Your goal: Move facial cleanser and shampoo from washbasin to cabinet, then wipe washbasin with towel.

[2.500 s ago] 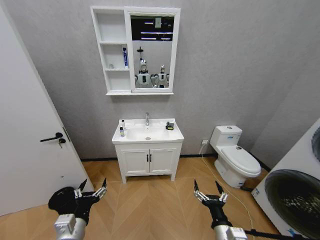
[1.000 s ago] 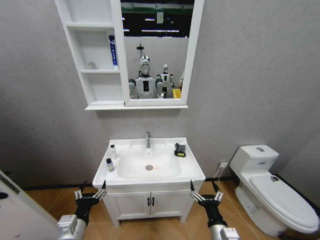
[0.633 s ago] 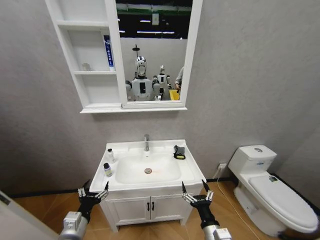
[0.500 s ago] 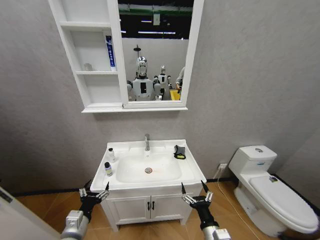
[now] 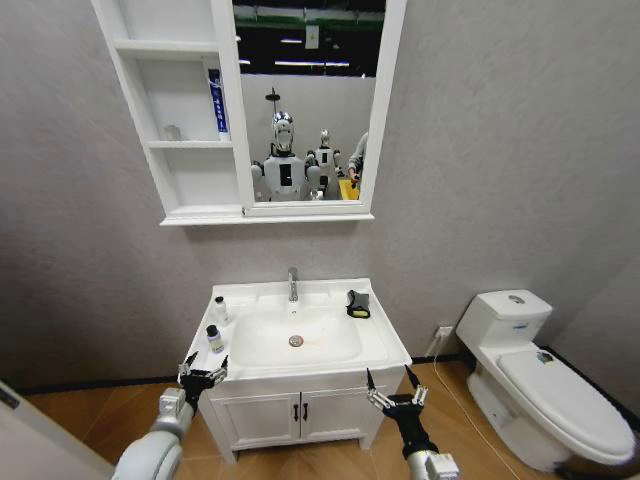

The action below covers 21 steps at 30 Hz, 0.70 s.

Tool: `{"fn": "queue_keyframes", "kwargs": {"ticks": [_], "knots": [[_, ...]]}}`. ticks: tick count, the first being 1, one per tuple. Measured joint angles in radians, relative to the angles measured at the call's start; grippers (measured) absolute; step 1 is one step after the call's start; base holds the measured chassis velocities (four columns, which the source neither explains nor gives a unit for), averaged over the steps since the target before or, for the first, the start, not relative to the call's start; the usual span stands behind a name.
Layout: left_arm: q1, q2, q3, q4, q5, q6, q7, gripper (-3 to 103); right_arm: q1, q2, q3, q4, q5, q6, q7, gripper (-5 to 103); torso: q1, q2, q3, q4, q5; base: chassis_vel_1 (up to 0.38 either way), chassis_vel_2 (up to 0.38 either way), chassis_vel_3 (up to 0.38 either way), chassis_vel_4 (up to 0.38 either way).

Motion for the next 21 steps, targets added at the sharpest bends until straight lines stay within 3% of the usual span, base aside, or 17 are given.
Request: {"fn": "queue_keyframes", "kwargs": {"ticks": [5,14,21], "knots": [[-0.066,0.002,0.042,0.070,-0.033,0.010,-0.038,92,0.010,-0.002,0.003,-0.006,0.008,-0.002,0.010,100,0.000,0.000,0.000,0.0000,0.0000,0.000,0.000,0.000,0.000],[-0.198,-0.054,0.102,0.204,-0.053,0.005,-0.144,92,-0.005,-0.002,0.012,-0.005,0.012,-0.003,0.017,100,0.000,0.000,0.000,0.0001,0.0000,0.000,0.000,0.000,0.000],[-0.276,-0.077,0.131,0.279,-0.053,-0.015,-0.185,90,-0.024,0.000,0.020,0.007,0.011,-0.003,0.019,100,0.000,0.000,0.000,-0.0001,0.0001,0.000,0.000,0.000,0.000]]}}
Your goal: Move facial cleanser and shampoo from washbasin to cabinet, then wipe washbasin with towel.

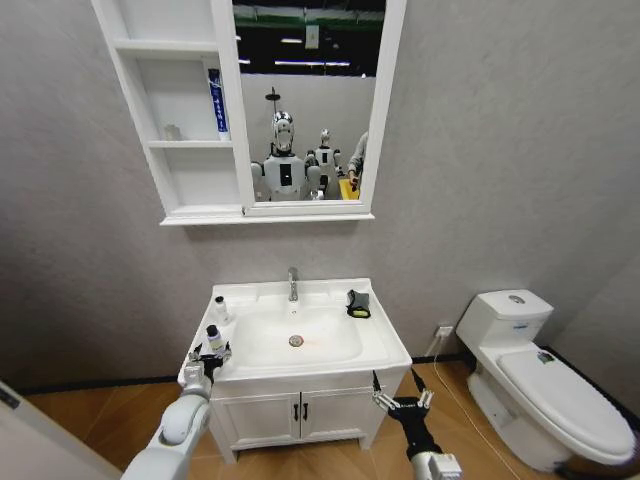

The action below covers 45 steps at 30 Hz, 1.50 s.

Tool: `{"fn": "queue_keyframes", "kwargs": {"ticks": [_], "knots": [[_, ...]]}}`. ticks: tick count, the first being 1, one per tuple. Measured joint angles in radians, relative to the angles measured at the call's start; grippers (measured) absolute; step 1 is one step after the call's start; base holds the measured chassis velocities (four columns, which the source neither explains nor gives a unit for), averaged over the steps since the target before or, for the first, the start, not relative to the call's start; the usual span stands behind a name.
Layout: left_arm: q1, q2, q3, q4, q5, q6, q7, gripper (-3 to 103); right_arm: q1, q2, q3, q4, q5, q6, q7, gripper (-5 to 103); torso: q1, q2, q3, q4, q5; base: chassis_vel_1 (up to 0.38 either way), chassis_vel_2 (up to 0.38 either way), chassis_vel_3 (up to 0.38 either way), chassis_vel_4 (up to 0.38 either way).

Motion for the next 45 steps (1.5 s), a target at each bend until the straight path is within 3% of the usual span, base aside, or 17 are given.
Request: {"fn": "queue_keyframes", "kwargs": {"ticks": [7,8,12,17,20,28,30,34,36,37,38,40,41,42,45], "knots": [[-0.042,-0.019,0.009,0.043,0.020,-0.006,-0.067,90,-0.012,0.001,0.007,0.011,0.001,0.000,0.006,100,0.000,0.000,0.000,0.0001,-0.0001,0.000,0.000,0.000,0.000],[-0.047,-0.023,0.009,0.050,0.020,-0.005,-0.081,83,-0.014,0.001,0.010,0.014,0.002,0.000,0.007,100,0.000,0.000,0.000,0.0001,0.0000,0.000,0.000,0.000,0.000],[-0.046,-0.023,0.009,0.051,0.017,0.000,-0.085,72,-0.015,-0.001,0.011,0.017,0.003,0.000,0.008,100,0.000,0.000,0.000,0.0001,0.0000,0.000,0.000,0.000,0.000],[-0.028,-0.009,0.013,0.029,-0.003,0.004,-0.056,50,-0.013,-0.002,0.011,0.017,0.006,0.000,0.012,100,0.000,0.000,0.000,0.0002,0.0000,0.000,0.000,0.000,0.000],[-0.020,-0.006,0.014,0.016,-0.013,0.004,-0.046,43,-0.013,-0.001,0.010,0.017,0.006,0.000,0.013,100,0.000,0.000,0.000,0.0001,0.0000,0.000,0.000,0.000,0.000],[0.037,0.024,-0.002,-0.090,-0.035,0.000,-0.034,43,-0.013,0.004,0.011,0.020,0.007,0.000,0.016,100,0.000,0.000,0.000,0.0000,-0.0003,0.000,0.000,0.000,0.000],[0.107,0.084,-0.033,-0.251,-0.074,0.025,-0.057,43,-0.011,0.006,0.011,0.021,0.007,0.001,0.017,100,0.000,0.000,0.000,0.0002,0.0000,0.000,0.000,0.000,0.000],[0.136,0.165,-0.069,-0.381,-0.130,0.083,-0.087,43,-0.003,0.006,0.006,0.018,0.008,0.002,0.017,100,0.000,0.000,0.000,0.0006,-0.0003,0.000,0.000,0.000,0.000],[0.118,0.278,-0.105,-0.490,-0.228,0.162,-0.125,43,0.004,0.006,-0.001,0.012,0.008,0.002,0.017,100,0.000,0.000,0.000,0.0005,-0.0002,0.000,0.000,0.000,0.000],[0.071,0.379,-0.126,-0.559,-0.328,0.228,-0.155,43,0.010,0.006,-0.006,0.009,0.007,0.003,0.017,100,0.000,0.000,0.000,0.0005,-0.0002,0.000,0.000,0.000,0.000],[0.071,0.379,-0.126,-0.559,-0.328,0.228,-0.155,43,0.010,0.006,-0.006,0.009,0.007,0.003,0.017,100,0.000,0.000,0.000,0.0005,-0.0002,0.000,0.000,0.000,0.000],[-0.033,0.497,-0.133,-0.614,-0.477,0.297,-0.209,43,0.013,0.007,-0.011,0.008,0.005,0.004,0.017,100,0.000,0.000,0.000,-0.0001,0.0001,0.000,0.000,0.000,0.000],[-0.033,0.497,-0.133,-0.614,-0.477,0.297,-0.209,43,0.013,0.007,-0.011,0.008,0.005,0.004,0.017,100,0.000,0.000,0.000,-0.0001,0.0001,0.000,0.000,0.000,0.000],[-0.128,0.566,-0.118,-0.618,-0.578,0.328,-0.247,43,0.015,0.007,-0.012,0.008,0.005,0.006,0.017,100,0.000,0.000,0.000,-0.0001,0.0000,0.000,0.000,0.000,0.000],[-0.341,0.667,-0.057,-0.561,-0.721,0.370,-0.281,43,0.015,0.007,-0.009,0.014,0.007,0.010,0.017,100,0.000,0.000,0.000,0.0001,-0.0004,0.000,0.000,0.000,0.000]]}}
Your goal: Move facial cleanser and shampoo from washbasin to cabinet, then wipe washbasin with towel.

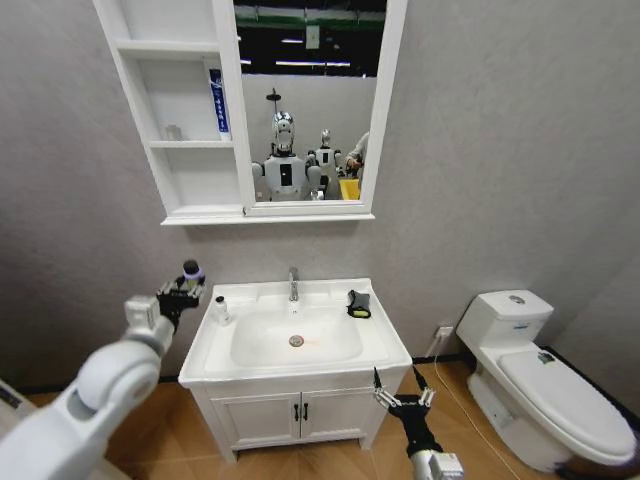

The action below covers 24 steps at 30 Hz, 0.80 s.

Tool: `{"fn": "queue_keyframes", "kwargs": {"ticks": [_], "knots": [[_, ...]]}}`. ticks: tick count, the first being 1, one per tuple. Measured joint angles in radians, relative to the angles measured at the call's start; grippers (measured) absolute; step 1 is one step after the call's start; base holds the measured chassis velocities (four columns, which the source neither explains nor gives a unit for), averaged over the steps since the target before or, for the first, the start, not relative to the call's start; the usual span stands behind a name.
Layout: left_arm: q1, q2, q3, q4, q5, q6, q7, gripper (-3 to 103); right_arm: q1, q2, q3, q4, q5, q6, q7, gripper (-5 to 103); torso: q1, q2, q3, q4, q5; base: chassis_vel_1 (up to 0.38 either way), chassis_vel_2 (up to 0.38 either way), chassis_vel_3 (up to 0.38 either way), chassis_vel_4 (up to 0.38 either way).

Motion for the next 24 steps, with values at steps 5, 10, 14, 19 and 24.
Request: {"fn": "queue_keyframes", "kwargs": {"ticks": [5,10,14,19,24], "knots": [[-0.411,0.058,0.212,0.153,-0.181,0.062,-0.037,43,-0.002,-0.003,0.010,0.006,0.004,0.007,0.002,100,0.000,0.000,0.000,0.0001,0.0001,0.000,0.000,0.000,0.000],[-0.747,0.010,0.435,0.306,-0.271,0.106,-0.070,43,-0.002,-0.005,0.013,0.010,0.005,0.008,0.004,100,0.000,0.000,0.000,0.0001,0.0004,0.000,0.000,0.000,0.000],[-0.948,-0.082,0.557,0.475,-0.301,0.132,-0.091,43,-0.002,-0.006,0.018,0.016,0.007,0.008,0.006,100,0.000,0.000,0.000,-0.0002,0.0007,0.000,0.000,0.000,0.000],[-1.098,-0.209,0.700,0.701,-0.245,0.138,-0.086,43,-0.007,-0.008,0.031,0.019,0.014,0.013,0.008,100,0.000,0.000,0.000,0.0000,0.0005,0.000,0.000,0.000,0.000],[-1.160,-0.319,0.772,0.881,-0.157,0.138,-0.047,43,-0.006,-0.009,0.041,0.020,0.024,0.015,0.013,100,0.000,0.000,0.000,-0.0001,0.0006,0.000,0.000,0.000,0.000]]}}
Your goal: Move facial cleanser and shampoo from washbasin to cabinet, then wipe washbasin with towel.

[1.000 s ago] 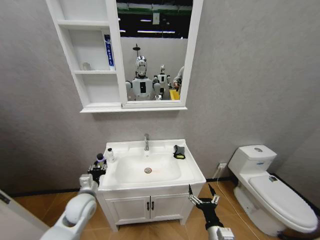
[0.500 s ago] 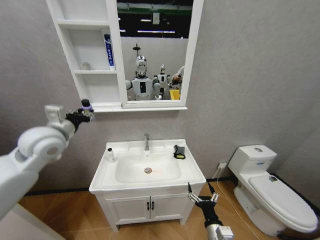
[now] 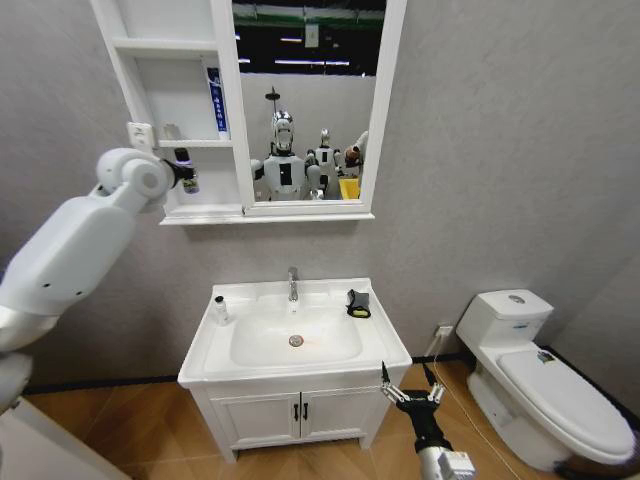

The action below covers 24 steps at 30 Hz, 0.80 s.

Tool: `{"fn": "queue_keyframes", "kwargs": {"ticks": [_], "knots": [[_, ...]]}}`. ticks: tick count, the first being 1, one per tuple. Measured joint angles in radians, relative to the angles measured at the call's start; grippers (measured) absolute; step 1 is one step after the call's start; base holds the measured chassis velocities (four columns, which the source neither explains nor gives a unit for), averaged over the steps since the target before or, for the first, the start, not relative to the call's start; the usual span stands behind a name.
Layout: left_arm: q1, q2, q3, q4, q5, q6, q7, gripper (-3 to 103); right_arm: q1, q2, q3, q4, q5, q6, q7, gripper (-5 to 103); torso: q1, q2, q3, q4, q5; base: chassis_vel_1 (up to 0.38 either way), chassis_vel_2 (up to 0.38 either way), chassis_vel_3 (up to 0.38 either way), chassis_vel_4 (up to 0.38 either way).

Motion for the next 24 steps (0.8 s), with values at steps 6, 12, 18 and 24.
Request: {"fn": "queue_keyframes", "kwargs": {"ticks": [6,12,18,24], "knots": [[-0.020,-0.075,0.027,0.125,0.072,-0.001,0.016,43,0.008,-0.001,0.004,-0.004,0.010,0.000,0.003,100,0.000,0.000,0.000,0.0000,-0.0002,0.000,0.000,0.000,0.000],[-0.034,-0.120,0.030,0.208,0.128,-0.003,0.011,43,0.014,0.000,0.004,-0.014,0.014,0.000,0.004,100,0.000,0.000,0.000,0.0002,-0.0001,0.000,0.000,0.000,0.000],[-0.045,-0.146,0.020,0.276,0.148,-0.004,-0.004,43,0.023,-0.002,0.004,-0.022,0.017,-0.002,0.005,100,0.000,0.000,0.000,0.0001,-0.0002,0.000,0.000,0.000,0.000],[-0.023,-0.148,-0.007,0.304,0.128,-0.005,-0.022,43,0.027,-0.003,0.004,-0.027,0.021,-0.006,0.007,100,0.000,0.000,0.000,0.0002,-0.0005,0.000,0.000,0.000,0.000]]}}
